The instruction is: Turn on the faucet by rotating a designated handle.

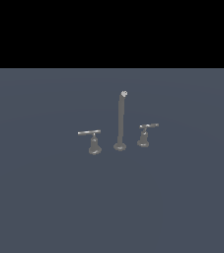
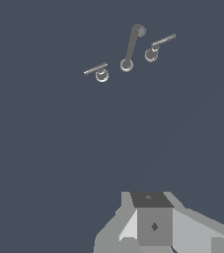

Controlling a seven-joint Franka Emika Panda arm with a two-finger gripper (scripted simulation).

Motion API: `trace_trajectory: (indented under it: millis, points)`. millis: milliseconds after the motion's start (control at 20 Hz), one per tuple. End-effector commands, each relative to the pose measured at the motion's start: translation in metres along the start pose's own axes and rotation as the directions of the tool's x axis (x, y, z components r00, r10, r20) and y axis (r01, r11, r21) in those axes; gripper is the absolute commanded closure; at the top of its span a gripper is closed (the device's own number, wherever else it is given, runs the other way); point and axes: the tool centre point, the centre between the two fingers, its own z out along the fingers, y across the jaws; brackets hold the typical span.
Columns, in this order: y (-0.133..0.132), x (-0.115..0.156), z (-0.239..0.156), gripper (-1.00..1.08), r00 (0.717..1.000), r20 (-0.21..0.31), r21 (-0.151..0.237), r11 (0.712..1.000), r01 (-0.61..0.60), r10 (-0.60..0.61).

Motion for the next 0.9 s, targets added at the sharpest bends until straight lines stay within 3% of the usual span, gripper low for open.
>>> trace_trajectory:
  millis: [0, 400, 850]
  points:
    - [-0.01, 0.006, 0.014, 1.08, 0.999, -0.001, 0.001, 0.999, -0.051, 0.051]
    - [-0.041, 0.032, 0.063, 1.08, 0.974, -0.006, 0.007, 0.974, -0.226, 0.226]
    - [-0.072, 0.069, 0.118, 1.08, 0.911, -0.01, 0.015, 0.911, -0.412, 0.412]
